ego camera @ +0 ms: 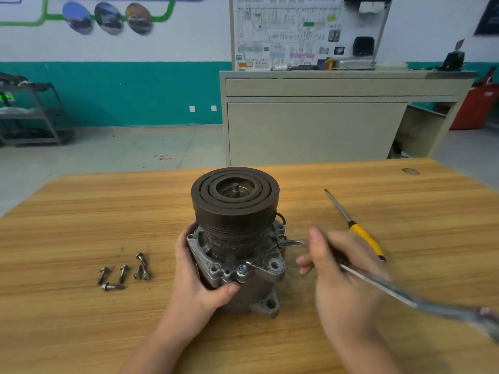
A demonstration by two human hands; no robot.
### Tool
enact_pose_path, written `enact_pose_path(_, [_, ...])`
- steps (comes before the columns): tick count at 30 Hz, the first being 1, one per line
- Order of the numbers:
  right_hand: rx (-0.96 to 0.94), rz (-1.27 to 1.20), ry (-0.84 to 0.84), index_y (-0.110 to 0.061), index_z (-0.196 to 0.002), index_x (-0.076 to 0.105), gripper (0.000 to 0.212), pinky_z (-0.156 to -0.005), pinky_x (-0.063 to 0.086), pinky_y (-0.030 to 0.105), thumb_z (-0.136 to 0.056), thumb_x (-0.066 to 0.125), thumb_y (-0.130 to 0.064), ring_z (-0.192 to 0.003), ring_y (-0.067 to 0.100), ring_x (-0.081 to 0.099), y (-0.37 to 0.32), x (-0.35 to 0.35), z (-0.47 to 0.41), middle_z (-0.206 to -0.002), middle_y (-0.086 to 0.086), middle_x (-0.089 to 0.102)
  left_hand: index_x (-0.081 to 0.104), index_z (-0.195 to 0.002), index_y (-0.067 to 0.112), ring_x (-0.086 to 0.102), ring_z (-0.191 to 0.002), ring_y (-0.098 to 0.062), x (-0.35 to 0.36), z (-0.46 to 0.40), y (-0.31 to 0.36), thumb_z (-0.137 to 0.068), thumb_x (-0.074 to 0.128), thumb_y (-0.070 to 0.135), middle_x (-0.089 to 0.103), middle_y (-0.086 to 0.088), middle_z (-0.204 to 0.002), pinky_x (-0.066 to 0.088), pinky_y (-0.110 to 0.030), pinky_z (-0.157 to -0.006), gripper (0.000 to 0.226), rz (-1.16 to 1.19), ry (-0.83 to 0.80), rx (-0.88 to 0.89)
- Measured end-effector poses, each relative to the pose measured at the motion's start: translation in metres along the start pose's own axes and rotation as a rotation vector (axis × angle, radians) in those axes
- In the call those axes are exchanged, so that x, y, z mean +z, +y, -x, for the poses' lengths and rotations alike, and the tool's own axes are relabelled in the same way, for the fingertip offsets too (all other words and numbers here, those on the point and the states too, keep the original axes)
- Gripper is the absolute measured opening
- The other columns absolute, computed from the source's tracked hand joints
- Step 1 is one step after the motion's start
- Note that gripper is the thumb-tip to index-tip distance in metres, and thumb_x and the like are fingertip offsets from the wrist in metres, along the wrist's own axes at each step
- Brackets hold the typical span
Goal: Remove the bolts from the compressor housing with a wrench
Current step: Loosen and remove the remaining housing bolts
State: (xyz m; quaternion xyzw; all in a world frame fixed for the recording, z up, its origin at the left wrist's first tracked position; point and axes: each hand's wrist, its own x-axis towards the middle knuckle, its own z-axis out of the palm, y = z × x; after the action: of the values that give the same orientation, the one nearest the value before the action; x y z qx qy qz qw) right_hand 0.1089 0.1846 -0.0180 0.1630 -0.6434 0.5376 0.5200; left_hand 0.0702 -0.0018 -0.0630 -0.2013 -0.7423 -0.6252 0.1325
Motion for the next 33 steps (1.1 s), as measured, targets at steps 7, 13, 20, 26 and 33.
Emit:
enact_pose_path(7, [0.204, -0.16, 0.198, -0.024, -0.061, 0.065, 0.047, -0.041, 0.035, 0.014, -0.099, 0.041, -0.037, -0.038, 0.01, 0.051, 0.0, 0.011, 0.011, -0.051, -0.008, 0.056, 0.018, -0.131, 0.055, 0.041, -0.126, 0.009, -0.002, 0.0, -0.002, -0.049, 0.072, 0.079, 0.041, 0.037, -0.129, 0.033, -0.002, -0.095, 0.1, -0.011, -0.004, 0.011])
enact_pose_path(13, [1.143, -0.572, 0.082, -0.019, -0.059, 0.062, 0.047, -0.029, 0.024, 0.015, -0.098, 0.046, -0.039, -0.029, 0.007, 0.035, 0.045, 0.015, -0.051, -0.042, -0.005, 0.045, 0.018, -0.13, 0.055, 0.04, -0.125, 0.01, -0.002, 0.0, -0.001, -0.048, 0.071, 0.079, 0.041, 0.04, -0.128, 0.033, -0.002, -0.094, 0.1, 0.001, -0.007, 0.017])
enact_pose_path(20, [1.035, -0.652, 0.19, -0.021, -0.057, 0.062, 0.032, -0.031, 0.034, 0.015, -0.077, 0.068, -0.046, -0.035, 0.007, 0.047, 0.042, 0.007, -0.056, -0.052, -0.004, 0.055, 0.021, -0.13, 0.062, 0.039, -0.126, 0.011, -0.005, 0.0, 0.001, -0.05, 0.071, 0.08, 0.039, 0.039, -0.132, 0.035, -0.002, -0.093, 0.095, 0.072, -0.01, 0.002])
enact_pose_path(26, [0.602, -0.367, 0.224, -0.028, -0.067, 0.064, 0.027, -0.04, 0.044, 0.019, -0.07, 0.077, -0.051, -0.041, 0.016, 0.059, 0.005, -0.006, -0.02, -0.056, 0.002, 0.063, 0.026, -0.128, 0.066, 0.043, -0.124, 0.011, -0.006, -0.001, 0.003, -0.05, 0.071, 0.08, 0.043, 0.039, -0.13, 0.038, -0.002, -0.09, 0.091, 0.091, -0.001, -0.022])
enact_pose_path(33, [0.308, -0.124, 0.147, -0.035, -0.082, 0.059, 0.02, -0.045, 0.051, 0.02, -0.078, 0.071, -0.05, -0.048, 0.015, 0.067, -0.017, 0.006, 0.007, -0.064, -0.002, 0.067, 0.024, -0.125, 0.068, 0.041, -0.121, 0.016, -0.006, 0.0, 0.006, -0.045, 0.072, 0.08, 0.042, 0.044, -0.126, 0.036, 0.001, -0.089, 0.094, 0.06, -0.019, -0.031])
